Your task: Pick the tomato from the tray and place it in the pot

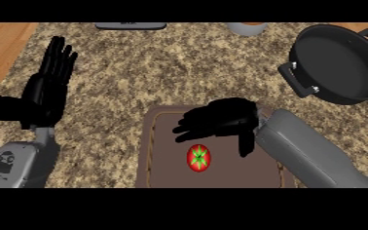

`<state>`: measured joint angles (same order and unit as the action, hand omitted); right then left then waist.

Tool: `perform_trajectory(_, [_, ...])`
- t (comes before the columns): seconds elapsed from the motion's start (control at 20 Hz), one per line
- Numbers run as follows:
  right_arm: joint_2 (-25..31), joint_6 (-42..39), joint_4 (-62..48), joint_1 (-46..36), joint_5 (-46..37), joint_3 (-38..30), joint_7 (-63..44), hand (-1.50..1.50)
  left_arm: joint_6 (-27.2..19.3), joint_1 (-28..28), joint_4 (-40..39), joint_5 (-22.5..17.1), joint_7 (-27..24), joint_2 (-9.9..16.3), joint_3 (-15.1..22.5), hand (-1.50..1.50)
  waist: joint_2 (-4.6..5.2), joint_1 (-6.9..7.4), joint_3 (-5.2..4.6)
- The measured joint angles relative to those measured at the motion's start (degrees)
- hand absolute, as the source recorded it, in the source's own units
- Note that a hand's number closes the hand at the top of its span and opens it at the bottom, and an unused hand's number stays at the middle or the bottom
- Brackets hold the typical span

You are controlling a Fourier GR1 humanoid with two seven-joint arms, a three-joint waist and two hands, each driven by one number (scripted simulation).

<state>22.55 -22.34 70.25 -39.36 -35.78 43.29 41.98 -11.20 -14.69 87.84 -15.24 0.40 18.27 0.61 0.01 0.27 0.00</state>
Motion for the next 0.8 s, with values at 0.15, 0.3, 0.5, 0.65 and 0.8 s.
perform_trajectory(0.15, [-1.25, 0.22, -0.11, 0.95, -1.54, -1.32, 0.89, -1.50, 0.51, -0.29, -0.84, 0.62, -0.41, -0.77, -0.51, 0.00, 0.01, -0.06, 0.00])
perform_trajectory(0.3, [-1.34, 0.91, 1.85, 3.80, -4.19, -1.75, 0.91, -1.50, 0.86, -1.42, -2.01, 1.27, 0.01, -1.10, -1.35, 0.00, -0.02, -0.21, 0.00])
perform_trajectory(0.5, [-3.57, 0.76, 3.18, 6.12, -8.60, -1.87, -1.55, -1.50, 0.29, -0.67, -0.22, 2.55, 0.74, -2.37, -1.14, 0.00, -0.05, -0.17, -0.01])
perform_trajectory(0.65, [-5.50, 0.71, 2.13, 7.42, -11.79, -2.57, -1.65, -1.50, 0.78, -0.78, 0.31, 2.87, 1.65, -2.52, -1.92, 0.00, -0.03, -0.14, 0.00])
perform_trajectory(0.8, [-7.74, 1.42, -1.45, 7.15, -14.11, -3.77, -0.47, -1.50, 0.30, -0.66, 1.40, 4.14, 2.31, -3.45, -1.53, 0.00, -0.01, -0.05, 0.00])
